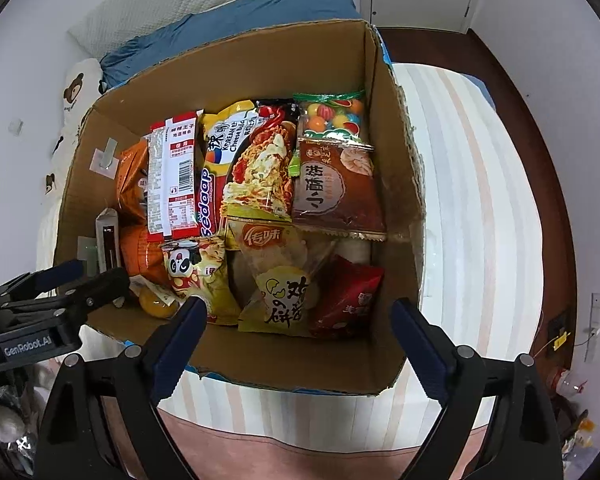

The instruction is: Organize snacks

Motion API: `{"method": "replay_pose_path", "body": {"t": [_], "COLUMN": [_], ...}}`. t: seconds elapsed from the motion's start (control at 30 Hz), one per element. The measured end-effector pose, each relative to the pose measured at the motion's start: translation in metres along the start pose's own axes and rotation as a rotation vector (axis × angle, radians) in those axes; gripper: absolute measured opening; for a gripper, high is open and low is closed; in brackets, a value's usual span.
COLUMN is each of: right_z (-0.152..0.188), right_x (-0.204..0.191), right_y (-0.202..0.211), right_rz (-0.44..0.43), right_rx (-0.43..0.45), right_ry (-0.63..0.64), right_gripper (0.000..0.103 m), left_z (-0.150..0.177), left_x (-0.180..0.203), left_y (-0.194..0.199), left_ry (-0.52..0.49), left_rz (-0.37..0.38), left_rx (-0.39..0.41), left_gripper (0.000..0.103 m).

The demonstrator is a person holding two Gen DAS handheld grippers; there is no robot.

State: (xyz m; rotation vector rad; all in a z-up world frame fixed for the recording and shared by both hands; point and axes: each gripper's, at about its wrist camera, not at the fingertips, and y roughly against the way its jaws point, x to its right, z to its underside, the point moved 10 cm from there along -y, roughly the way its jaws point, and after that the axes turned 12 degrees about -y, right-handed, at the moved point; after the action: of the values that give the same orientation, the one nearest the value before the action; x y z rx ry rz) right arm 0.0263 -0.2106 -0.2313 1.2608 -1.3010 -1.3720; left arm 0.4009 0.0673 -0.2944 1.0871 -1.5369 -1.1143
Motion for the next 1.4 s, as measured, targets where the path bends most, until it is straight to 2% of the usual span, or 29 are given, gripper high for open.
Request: {"method": "replay_pose_path", "body": {"t": [0.27,0.4,0.57,0.87,0.97,1.17,1.4], "right_z": [0.005,0.01,0.026,0.083,0.106,0.151,0.199], "right_x": [-0.001,-0.003,0.001,0.006,0.005,0.001,-0.001], "right_y": [0.007,0.028,0.065,0.145,0.178,0.228,0.276], "right_rz": [0.014,0.014,0.004,-0.04,-0.051,-0.075,-0.092], "right_rx": [0.041,0.114,0.237,0.408,0.469,0.547,0.61], "right_ry": [0.01,0.026,0.028,0.044,0.063,0.1,0.138], "right_gripper": [0.096,0.096,0.098,0.099,0.1,0.1,0.101], "left_z": [0.01,0.018,0.04,0.092,0.111,0.147,0.177], "left_x": [-0.005,0.001,0.008,0.023,0.03,0.043,0.058], "left_y": [0.021,0.046,0.089,0.16,0.181,0.219,0.255], "left_ry": [-0.005,-0.007,-0.004,-0.009,-0.029,-0.026,-0.046], "left_rz": [-0.08,-0.104,-0.173,-0.242,-0.279,-0.264,-0.284], "left_rx": [0.074,0.154,0.289,0.446,0.475,0.529,0.593], "left_gripper": [0.097,0.097,0.097,0.097,0.097,0.097,0.097]}}
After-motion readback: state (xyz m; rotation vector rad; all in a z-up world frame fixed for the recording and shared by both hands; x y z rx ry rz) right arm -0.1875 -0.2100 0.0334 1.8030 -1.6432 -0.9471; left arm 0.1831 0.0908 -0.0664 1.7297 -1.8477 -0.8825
